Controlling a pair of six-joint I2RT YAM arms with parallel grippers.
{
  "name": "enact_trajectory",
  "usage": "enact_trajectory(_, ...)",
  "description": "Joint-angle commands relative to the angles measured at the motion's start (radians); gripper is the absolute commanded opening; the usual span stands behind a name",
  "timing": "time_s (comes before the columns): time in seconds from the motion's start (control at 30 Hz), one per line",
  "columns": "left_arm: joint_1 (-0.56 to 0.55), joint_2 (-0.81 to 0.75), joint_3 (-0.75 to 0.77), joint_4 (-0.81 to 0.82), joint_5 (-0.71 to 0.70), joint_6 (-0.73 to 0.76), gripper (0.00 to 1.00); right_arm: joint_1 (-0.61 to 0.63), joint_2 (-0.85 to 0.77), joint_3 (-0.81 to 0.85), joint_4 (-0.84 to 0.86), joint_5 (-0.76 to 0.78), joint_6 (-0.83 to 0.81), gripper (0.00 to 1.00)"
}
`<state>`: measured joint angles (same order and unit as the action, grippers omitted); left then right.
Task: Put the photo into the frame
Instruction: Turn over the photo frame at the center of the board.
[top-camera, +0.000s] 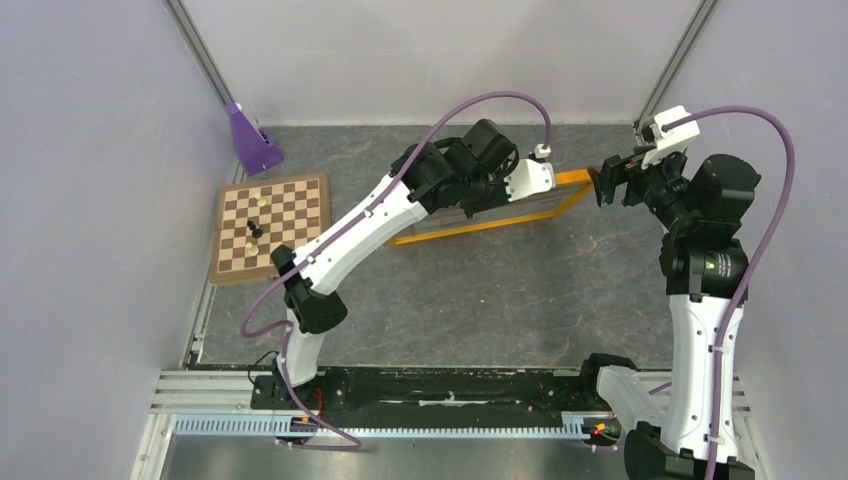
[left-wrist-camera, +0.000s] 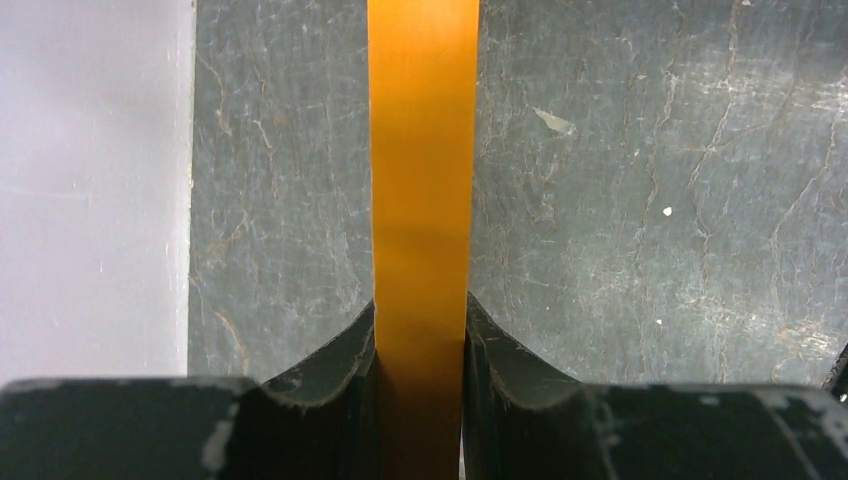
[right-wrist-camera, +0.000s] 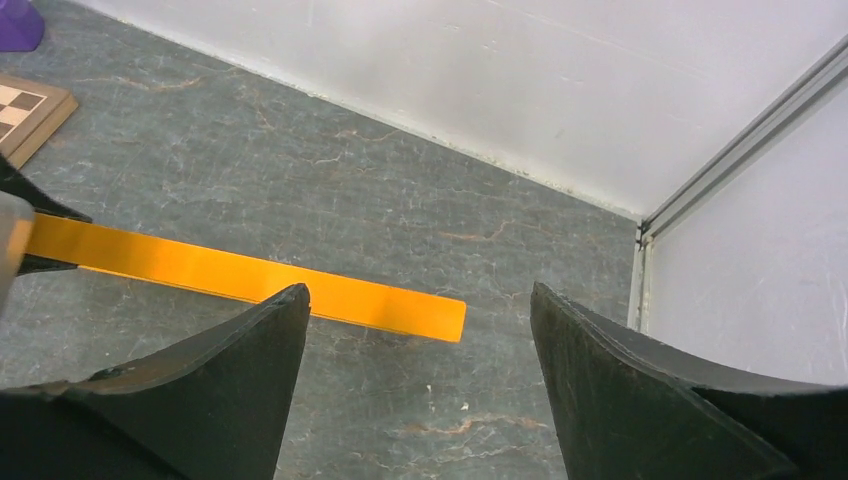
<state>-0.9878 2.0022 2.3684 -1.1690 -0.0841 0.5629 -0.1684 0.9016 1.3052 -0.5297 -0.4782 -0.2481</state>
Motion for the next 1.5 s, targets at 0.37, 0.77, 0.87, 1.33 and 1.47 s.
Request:
enact_trajectory(0.37, -0.003, -0.201, 0.092, 0.123, -0.040, -0.206, 0.02, -0.002, -0.025, -0.114, 0.119, 0.039, 0.058, 0.83)
enact_trajectory(0.77, 0.009, -0.310, 0.035, 0.196, -0.044, -0.367, 0.02, -0.003, -0.068, -0.229, 0.201, 0.027, 0.118, 0.84)
enact_trajectory(0.87, 0.047, -0.342, 0.011, 0.227, -0.004, -0.481, 0.02, -0.003, -0.084, -0.246, 0.214, 0.031, 0.135, 0.84)
enact_trajectory(1.33, 0.138, -0.475, -0.300, 0.391, 0.129, -0.806, 0.03, -0.003, -0.090, -0.314, 0.223, 0.002, 0.185, 0.83)
enact_trajectory(1.47, 0.162, -0.490, -0.368, 0.429, 0.149, -0.879, 0.02, -0.002, -0.091, -0.336, 0.221, -0.004, 0.188, 0.83)
